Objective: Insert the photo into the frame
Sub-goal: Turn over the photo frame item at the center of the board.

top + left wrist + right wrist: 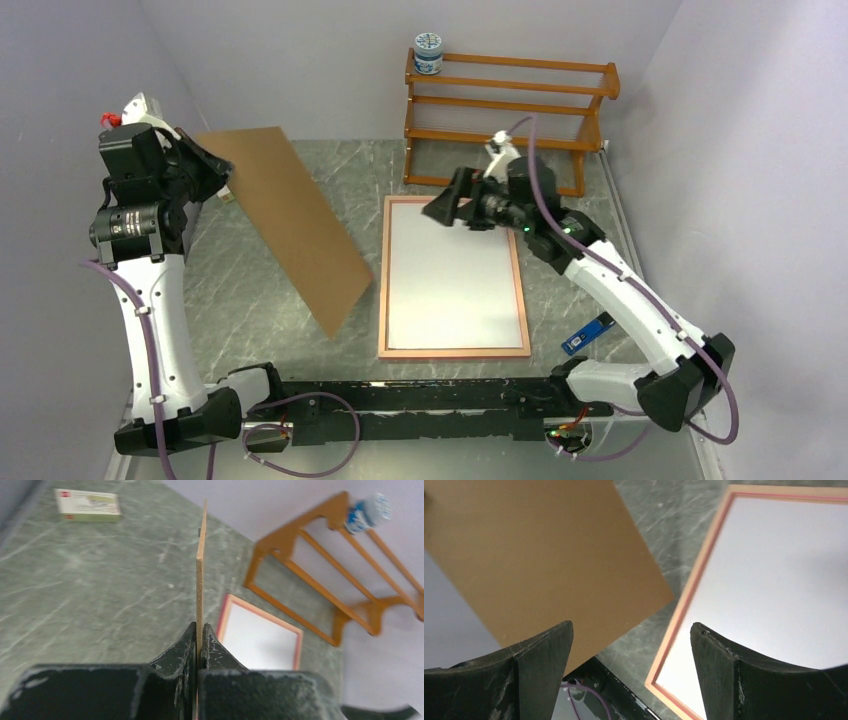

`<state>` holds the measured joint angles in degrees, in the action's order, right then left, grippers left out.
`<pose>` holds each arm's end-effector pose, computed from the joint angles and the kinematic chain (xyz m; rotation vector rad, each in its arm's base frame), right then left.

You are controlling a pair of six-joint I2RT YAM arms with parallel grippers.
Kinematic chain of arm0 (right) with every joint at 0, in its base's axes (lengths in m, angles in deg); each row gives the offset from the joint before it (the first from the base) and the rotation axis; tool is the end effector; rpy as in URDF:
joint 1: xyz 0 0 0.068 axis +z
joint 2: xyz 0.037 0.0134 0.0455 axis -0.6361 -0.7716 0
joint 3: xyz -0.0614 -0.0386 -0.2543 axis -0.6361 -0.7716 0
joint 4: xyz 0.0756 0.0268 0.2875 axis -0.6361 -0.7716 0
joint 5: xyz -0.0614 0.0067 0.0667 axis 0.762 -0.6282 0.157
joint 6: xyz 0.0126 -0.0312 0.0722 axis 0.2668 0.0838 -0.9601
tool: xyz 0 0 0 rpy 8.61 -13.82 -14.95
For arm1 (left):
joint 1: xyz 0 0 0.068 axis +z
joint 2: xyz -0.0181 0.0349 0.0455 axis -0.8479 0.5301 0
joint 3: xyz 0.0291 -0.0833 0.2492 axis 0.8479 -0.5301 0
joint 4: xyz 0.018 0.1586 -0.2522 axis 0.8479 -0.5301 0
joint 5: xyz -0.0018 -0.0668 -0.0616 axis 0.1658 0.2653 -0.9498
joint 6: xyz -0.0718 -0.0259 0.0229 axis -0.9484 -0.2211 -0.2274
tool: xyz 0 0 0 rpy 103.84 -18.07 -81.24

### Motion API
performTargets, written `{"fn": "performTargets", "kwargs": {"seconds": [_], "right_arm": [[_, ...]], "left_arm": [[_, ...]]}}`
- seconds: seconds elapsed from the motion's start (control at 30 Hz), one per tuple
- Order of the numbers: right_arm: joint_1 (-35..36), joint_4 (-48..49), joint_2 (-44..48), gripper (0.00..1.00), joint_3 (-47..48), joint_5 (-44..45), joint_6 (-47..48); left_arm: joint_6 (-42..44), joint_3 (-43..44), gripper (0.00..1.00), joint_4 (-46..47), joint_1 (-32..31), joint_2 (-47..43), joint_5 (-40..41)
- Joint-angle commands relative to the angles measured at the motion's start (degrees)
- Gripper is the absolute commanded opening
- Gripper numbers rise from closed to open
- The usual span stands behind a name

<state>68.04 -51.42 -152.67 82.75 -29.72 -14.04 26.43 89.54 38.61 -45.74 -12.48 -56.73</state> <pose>0.2871 0.1778 0.3567 -0.0157 2.0944 1.0196 0.2576 0.0397 0.4875 -0.5936 1.8644 -0.4569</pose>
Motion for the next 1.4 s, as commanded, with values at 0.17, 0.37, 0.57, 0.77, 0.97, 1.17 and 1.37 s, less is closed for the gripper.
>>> {"fn": "performTargets", "kwargs": {"seconds": [0.17,0.37,0.57,0.77,0.97,1.17,1.37], "right_arm": [[27.4,0.3,-12.6,0.90,18.0,27.6,11.5],[42.6,-4.3,-27.8,0.91,36.0,40.4,22.4],[50.9,-7.4,-39.3,0.91,50.2,51.0,31.7],[53.4,-7.3,-45.1,0.89,55.4,55.5,35.3],[54.0,-5.3,-51.5,0.78,59.5,61.8,40.9],[54.2,-6.7,-56.3,0.63,64.9,64.3,44.2],[54.2,-7.1,-56.4,0.37,64.2,64.1,42.9]], "left_arm": [[0.6,3.7,0.02,-3.8,0.1,-0.3,17.8],[-0.6,3.0,0.03,-4.3,0.1,0.1,17.7],[-1.0,3.2,0.02,-5.2,0.1,0.2,17.8],[-1.0,3.6,0.03,-5.4,0.1,0.3,17.0],[-1.1,2.6,0.03,-5.0,0.1,0.0,16.2],[-1.3,2.1,0.03,-5.2,0.1,-0.5,16.5],[-1.4,2.3,0.03,-5.3,0.1,-0.9,15.9]]}}
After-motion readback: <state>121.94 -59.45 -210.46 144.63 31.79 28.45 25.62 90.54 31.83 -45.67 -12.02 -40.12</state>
